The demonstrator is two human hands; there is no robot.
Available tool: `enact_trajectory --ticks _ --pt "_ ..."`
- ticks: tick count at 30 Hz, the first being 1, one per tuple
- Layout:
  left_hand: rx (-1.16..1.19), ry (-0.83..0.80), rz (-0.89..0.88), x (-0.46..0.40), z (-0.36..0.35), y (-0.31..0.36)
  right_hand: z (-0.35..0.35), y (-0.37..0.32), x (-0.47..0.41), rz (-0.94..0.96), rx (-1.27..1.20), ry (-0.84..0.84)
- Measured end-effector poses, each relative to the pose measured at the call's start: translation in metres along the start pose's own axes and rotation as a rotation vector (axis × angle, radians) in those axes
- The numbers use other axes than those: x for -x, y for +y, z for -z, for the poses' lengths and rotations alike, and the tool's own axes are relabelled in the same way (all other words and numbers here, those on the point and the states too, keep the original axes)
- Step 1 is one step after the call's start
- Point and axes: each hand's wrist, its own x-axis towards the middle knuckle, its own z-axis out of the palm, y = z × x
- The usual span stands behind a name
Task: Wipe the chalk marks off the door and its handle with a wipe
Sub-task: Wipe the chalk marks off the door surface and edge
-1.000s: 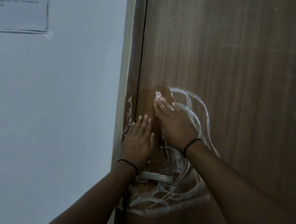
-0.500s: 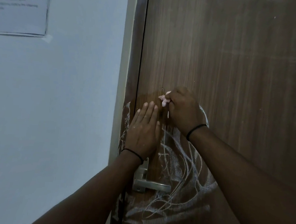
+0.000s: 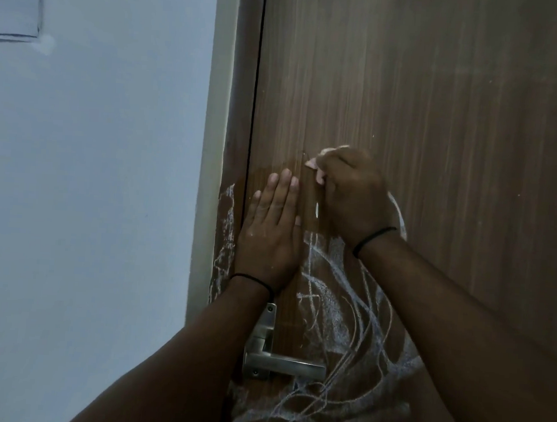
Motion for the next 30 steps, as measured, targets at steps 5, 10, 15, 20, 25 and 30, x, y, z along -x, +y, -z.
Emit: enact_trajectory --ticks 5,10,15,20,25,30 --pt "-0.02 -0.013 0.021 -0.001 0.005 0.0 0.003 -0.003 0.023 0.122 0.013 -0.083" --pt "-0.007 -0.022 0.025 0.002 0.002 0.002 0.014 0.012 0.014 -0.081 0.174 0.03" --pt "-0.006 -0.026 0.033 0.001 0.001 -0.002 0.013 0.004 0.021 0.002 0.128 0.03" --pt "0.02 -0.017 0.04 0.003 0.0 -0.001 0.015 0.013 0.017 -0.175 0.116 0.116" --pt "-0.001 -0.021 0.04 0.001 0.002 -0.001 0.005 -0.002 0.048 -0.004 0.126 0.025" --pt "-0.002 0.004 0.037 0.003 -0.001 -0.001 0.02 0.026 0.049 -0.215 0.236 0.068"
